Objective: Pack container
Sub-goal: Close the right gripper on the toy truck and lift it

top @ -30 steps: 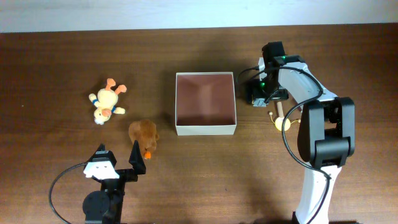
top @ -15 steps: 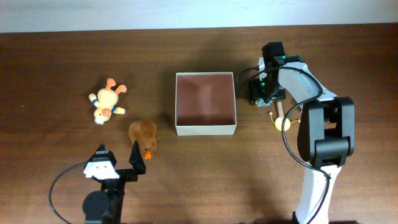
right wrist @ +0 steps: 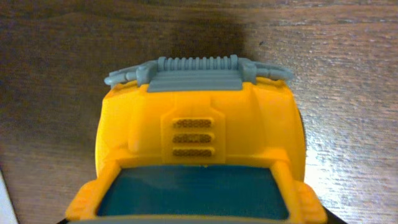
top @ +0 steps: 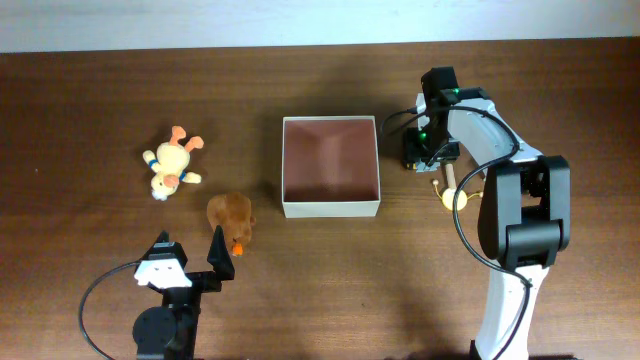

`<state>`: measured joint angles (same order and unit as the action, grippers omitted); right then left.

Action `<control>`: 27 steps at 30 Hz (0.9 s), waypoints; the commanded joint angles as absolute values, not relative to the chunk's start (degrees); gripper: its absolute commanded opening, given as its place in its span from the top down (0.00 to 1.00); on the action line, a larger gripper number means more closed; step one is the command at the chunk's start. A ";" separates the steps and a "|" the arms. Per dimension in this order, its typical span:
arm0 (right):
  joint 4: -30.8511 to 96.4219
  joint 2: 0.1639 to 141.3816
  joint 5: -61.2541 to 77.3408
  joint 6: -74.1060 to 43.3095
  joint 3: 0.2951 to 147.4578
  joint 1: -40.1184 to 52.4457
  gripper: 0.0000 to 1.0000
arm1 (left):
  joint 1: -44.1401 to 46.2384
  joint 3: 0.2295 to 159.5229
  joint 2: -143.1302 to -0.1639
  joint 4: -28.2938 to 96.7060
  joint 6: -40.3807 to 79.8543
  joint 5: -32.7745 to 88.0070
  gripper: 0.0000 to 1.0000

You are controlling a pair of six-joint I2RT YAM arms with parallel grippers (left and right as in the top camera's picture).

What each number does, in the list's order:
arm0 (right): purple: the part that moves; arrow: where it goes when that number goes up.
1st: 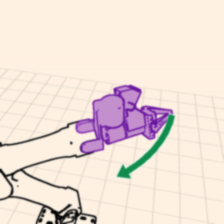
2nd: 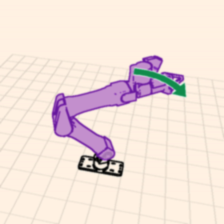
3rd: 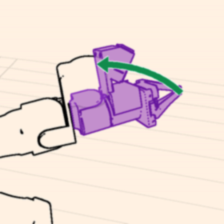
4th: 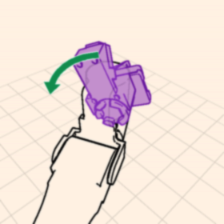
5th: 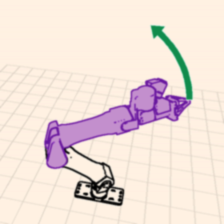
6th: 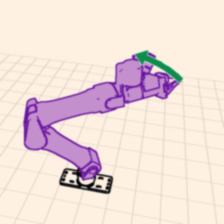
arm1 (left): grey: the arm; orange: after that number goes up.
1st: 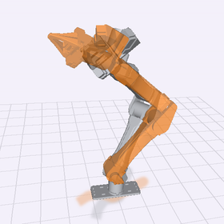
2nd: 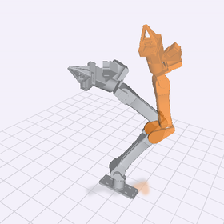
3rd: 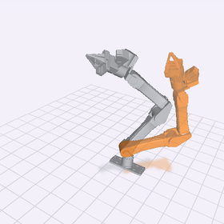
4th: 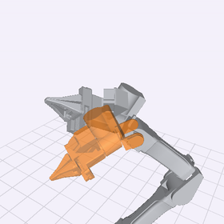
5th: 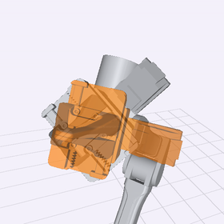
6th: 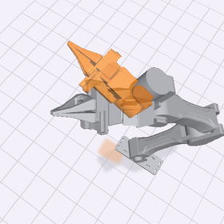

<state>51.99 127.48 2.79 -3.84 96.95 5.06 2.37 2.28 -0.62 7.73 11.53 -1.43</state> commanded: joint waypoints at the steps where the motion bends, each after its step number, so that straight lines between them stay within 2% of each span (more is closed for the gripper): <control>1: 54.02 127.98 2.28 -3.64 101.60 4.84 0.40 | 2.09 1.98 -0.36 7.70 10.41 -0.80 0.01; 5: 58.22 127.98 2.28 -3.64 106.59 4.84 0.44 | 2.09 1.96 -0.34 7.70 10.41 -0.80 0.01; 14: 68.84 127.96 3.25 -3.57 117.45 4.93 0.44 | 2.09 1.96 -0.34 7.70 10.41 -0.80 0.01; 27: 79.90 127.66 15.53 1.39 128.64 10.26 0.44 | 2.09 1.96 -0.34 7.70 10.41 -0.82 0.01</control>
<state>79.22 127.92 10.02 -1.02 126.23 7.60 2.37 2.28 -0.62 7.73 11.53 -1.45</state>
